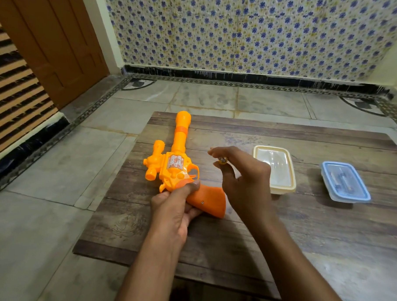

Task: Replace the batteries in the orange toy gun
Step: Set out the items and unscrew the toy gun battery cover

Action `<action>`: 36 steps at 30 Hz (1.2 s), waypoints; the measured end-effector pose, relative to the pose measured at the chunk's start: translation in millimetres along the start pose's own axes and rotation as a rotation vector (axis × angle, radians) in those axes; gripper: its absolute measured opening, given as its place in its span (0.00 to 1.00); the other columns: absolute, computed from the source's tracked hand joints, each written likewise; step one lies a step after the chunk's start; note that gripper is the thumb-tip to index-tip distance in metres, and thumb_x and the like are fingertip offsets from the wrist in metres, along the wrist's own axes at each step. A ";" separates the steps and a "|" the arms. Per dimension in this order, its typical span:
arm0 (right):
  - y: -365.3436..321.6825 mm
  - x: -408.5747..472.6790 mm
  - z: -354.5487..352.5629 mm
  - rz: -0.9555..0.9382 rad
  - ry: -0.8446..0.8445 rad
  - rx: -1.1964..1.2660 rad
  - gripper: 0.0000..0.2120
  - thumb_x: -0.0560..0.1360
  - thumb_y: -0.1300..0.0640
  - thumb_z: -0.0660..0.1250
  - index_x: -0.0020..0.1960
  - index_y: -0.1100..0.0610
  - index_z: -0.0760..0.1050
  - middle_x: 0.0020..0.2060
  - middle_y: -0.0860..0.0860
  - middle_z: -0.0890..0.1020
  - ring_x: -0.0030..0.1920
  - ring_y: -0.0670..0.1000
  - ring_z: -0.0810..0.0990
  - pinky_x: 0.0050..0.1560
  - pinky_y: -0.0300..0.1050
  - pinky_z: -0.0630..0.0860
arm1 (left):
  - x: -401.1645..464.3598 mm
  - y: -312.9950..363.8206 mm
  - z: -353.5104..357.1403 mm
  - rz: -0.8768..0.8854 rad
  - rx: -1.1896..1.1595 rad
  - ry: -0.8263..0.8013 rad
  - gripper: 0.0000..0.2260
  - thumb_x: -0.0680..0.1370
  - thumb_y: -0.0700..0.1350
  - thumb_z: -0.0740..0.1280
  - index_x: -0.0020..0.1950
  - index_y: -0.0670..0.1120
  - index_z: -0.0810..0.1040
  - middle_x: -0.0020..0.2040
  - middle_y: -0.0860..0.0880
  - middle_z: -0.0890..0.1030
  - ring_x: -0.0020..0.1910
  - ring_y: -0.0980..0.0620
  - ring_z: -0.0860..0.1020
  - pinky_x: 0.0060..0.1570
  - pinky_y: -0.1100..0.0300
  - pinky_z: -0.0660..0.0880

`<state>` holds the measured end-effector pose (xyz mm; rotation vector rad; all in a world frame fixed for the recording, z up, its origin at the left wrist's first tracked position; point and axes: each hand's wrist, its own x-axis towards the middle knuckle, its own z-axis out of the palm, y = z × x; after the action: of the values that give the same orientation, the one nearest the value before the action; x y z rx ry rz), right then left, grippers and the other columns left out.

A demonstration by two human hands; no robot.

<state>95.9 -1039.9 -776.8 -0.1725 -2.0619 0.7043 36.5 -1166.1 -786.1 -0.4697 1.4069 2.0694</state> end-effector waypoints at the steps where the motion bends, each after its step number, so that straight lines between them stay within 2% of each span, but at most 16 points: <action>1: 6.7 6.7 4.3 -0.030 -0.037 -0.019 0.16 0.68 0.79 0.72 0.49 0.63 0.84 0.45 0.54 0.88 0.46 0.48 0.87 0.49 0.34 0.81 | 0.6 0.8 -1.0 0.000 -0.008 -0.007 0.14 0.73 0.32 0.75 0.56 0.41 0.80 0.50 0.40 0.85 0.49 0.44 0.84 0.34 0.49 0.83; 3: 20.3 22.0 14.2 -0.075 -0.142 -0.058 0.17 0.66 0.80 0.71 0.48 0.63 0.85 0.42 0.55 0.88 0.41 0.51 0.87 0.45 0.38 0.81 | 1.3 1.9 -2.6 -0.003 -0.020 -0.024 0.11 0.74 0.31 0.74 0.53 0.41 0.80 0.47 0.40 0.86 0.45 0.45 0.85 0.36 0.49 0.83; 6: 37.8 41.6 27.5 -0.081 -0.394 -0.169 0.19 0.64 0.82 0.67 0.46 0.63 0.85 0.38 0.58 0.87 0.39 0.56 0.87 0.40 0.44 0.82 | 0.9 2.0 -2.9 0.001 -0.025 -0.036 0.10 0.74 0.32 0.74 0.50 0.42 0.79 0.47 0.41 0.85 0.48 0.44 0.84 0.40 0.46 0.81; 9: 52.8 53.5 35.0 -0.068 -0.635 -0.305 0.20 0.66 0.80 0.65 0.49 0.63 0.85 0.43 0.60 0.87 0.45 0.60 0.86 0.45 0.47 0.81 | -0.6 1.9 -1.4 -0.002 -0.044 -0.035 0.10 0.74 0.32 0.73 0.49 0.44 0.78 0.47 0.42 0.83 0.48 0.45 0.82 0.39 0.47 0.79; 13: 59.1 56.8 36.0 -0.054 -0.869 -0.439 0.13 0.72 0.73 0.67 0.52 0.62 0.84 0.49 0.59 0.85 0.51 0.59 0.82 0.52 0.49 0.77 | -0.2 1.8 -0.9 -0.019 -0.065 -0.040 0.11 0.74 0.31 0.73 0.50 0.45 0.77 0.50 0.41 0.83 0.48 0.46 0.82 0.38 0.46 0.79; 17: 56.0 56.4 36.7 -0.051 -0.981 -0.506 0.12 0.72 0.71 0.69 0.53 0.63 0.84 0.53 0.58 0.83 0.53 0.58 0.81 0.54 0.47 0.76 | -0.4 1.7 -0.3 -0.025 -0.075 -0.045 0.11 0.75 0.31 0.73 0.49 0.45 0.76 0.50 0.42 0.82 0.48 0.46 0.81 0.37 0.46 0.78; 21: 47.9 56.2 38.4 0.020 -1.019 -0.495 0.12 0.72 0.72 0.69 0.54 0.64 0.83 0.54 0.59 0.81 0.54 0.59 0.81 0.51 0.43 0.74 | 0.5 1.4 0.8 -0.027 -0.076 -0.035 0.11 0.75 0.30 0.72 0.49 0.45 0.77 0.48 0.42 0.83 0.48 0.45 0.81 0.37 0.46 0.77; 23: 46.6 55.6 36.3 0.130 -0.989 -0.445 0.14 0.74 0.72 0.67 0.58 0.67 0.81 0.57 0.62 0.80 0.57 0.62 0.79 0.47 0.36 0.72 | 1.0 1.8 -0.1 -0.031 -0.086 -0.036 0.10 0.75 0.31 0.72 0.49 0.44 0.77 0.50 0.41 0.83 0.49 0.44 0.82 0.38 0.46 0.78; 25: 40.0 51.3 28.5 0.207 -0.909 -0.386 0.17 0.73 0.73 0.67 0.61 0.66 0.81 0.59 0.62 0.81 0.60 0.62 0.79 0.51 0.35 0.72 | 2.1 2.5 -2.5 -0.037 -0.099 -0.037 0.11 0.75 0.31 0.71 0.51 0.45 0.76 0.52 0.40 0.83 0.49 0.44 0.81 0.39 0.45 0.78; 27: 27.7 38.6 18.2 0.241 -0.701 -0.338 0.19 0.71 0.74 0.69 0.59 0.61 0.83 0.57 0.58 0.84 0.58 0.59 0.82 0.55 0.39 0.72 | 3.3 4.2 -4.2 -0.042 -0.105 -0.049 0.10 0.76 0.32 0.69 0.52 0.45 0.76 0.54 0.40 0.82 0.49 0.44 0.82 0.40 0.45 0.79; 30: -0.1 5.4 4.6 0.378 -0.315 -0.150 0.11 0.74 0.68 0.69 0.52 0.59 0.86 0.49 0.54 0.87 0.50 0.54 0.85 0.57 0.49 0.80 | 0.9 5.4 -3.0 0.006 -0.108 -0.062 0.08 0.76 0.32 0.67 0.51 0.43 0.79 0.52 0.39 0.84 0.48 0.43 0.83 0.42 0.47 0.80; 31: -9.6 -5.0 1.8 0.428 -0.249 -0.113 0.09 0.75 0.65 0.69 0.50 0.58 0.87 0.46 0.52 0.88 0.48 0.51 0.86 0.55 0.50 0.81 | 0.0 5.2 -2.1 0.051 -0.094 -0.066 0.07 0.76 0.32 0.68 0.49 0.43 0.80 0.50 0.39 0.84 0.48 0.43 0.83 0.44 0.47 0.81; 34: -27.1 -32.5 0.9 0.610 -0.246 0.019 0.09 0.79 0.55 0.68 0.49 0.56 0.87 0.40 0.50 0.88 0.42 0.47 0.85 0.48 0.51 0.81 | -1.7 0.9 -0.8 0.239 0.038 -0.074 0.03 0.76 0.37 0.73 0.44 0.44 0.83 0.43 0.45 0.85 0.45 0.46 0.83 0.44 0.49 0.81; 36: -31.7 -42.2 3.1 0.757 -0.201 0.191 0.15 0.80 0.49 0.65 0.48 0.57 0.86 0.39 0.56 0.87 0.43 0.57 0.86 0.48 0.60 0.82 | -2.3 -2.6 0.7 0.391 0.127 -0.057 0.02 0.74 0.41 0.77 0.44 0.45 0.85 0.39 0.47 0.85 0.41 0.48 0.82 0.41 0.49 0.81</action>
<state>121.9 -1083.4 -791.7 -0.8263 -2.0861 1.4136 40.0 -1165.3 -786.3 -0.0851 1.6885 2.2514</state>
